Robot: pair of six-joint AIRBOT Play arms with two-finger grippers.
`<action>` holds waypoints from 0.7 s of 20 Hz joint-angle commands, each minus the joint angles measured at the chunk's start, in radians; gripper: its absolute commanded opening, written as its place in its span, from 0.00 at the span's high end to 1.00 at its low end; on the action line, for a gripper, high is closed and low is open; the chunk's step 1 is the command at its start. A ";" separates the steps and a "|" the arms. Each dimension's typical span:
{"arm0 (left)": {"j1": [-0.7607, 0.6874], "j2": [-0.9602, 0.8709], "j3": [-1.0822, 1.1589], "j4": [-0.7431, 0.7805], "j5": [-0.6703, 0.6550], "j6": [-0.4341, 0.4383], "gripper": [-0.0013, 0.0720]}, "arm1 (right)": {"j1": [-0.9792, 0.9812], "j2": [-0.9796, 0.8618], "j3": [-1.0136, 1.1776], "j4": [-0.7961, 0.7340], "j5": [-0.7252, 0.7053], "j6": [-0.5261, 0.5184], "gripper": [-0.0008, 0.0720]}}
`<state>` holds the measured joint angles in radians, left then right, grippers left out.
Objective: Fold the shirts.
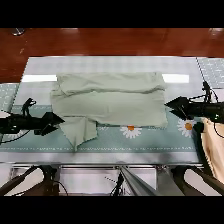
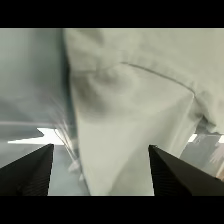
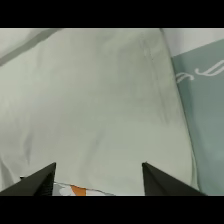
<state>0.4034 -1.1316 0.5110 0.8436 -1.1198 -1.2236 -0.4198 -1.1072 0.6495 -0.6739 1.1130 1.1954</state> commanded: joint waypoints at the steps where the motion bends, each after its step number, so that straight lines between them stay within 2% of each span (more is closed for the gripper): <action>1: -0.123 0.002 -0.014 -0.067 0.122 0.011 0.02 | -0.003 0.006 -0.009 0.067 -0.002 -0.014 0.14; 4: -0.203 -0.025 -0.014 -0.067 0.119 0.012 0.02 | -0.071 0.006 0.014 0.066 -0.068 0.018 0.14; 6: -0.235 -0.059 -0.014 -0.067 0.103 0.012 0.04 | -0.173 0.005 0.024 0.051 -0.060 0.032 0.14; 7: -0.238 -0.070 -0.014 -0.067 0.090 0.027 0.42 | -0.221 0.005 0.024 0.002 -0.023 0.049 0.14; 8: -0.234 -0.070 -0.013 -0.066 0.080 0.039 0.95 | -0.256 0.005 0.024 -0.081 0.029 0.070 0.14; 11: -0.221 -0.066 0.007 -0.067 0.053 0.045 0.95 | -0.268 0.005 -0.009 -0.344 0.170 0.130 0.14; 14: -0.221 -0.065 0.032 -0.079 0.028 0.045 0.95 | -0.201 0.005 -0.079 -0.372 0.153 0.166 0.14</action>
<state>0.1837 -1.1954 0.5247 0.7799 -1.0634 -1.1843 -0.6476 -1.1023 0.6170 -0.9382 1.2263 1.3159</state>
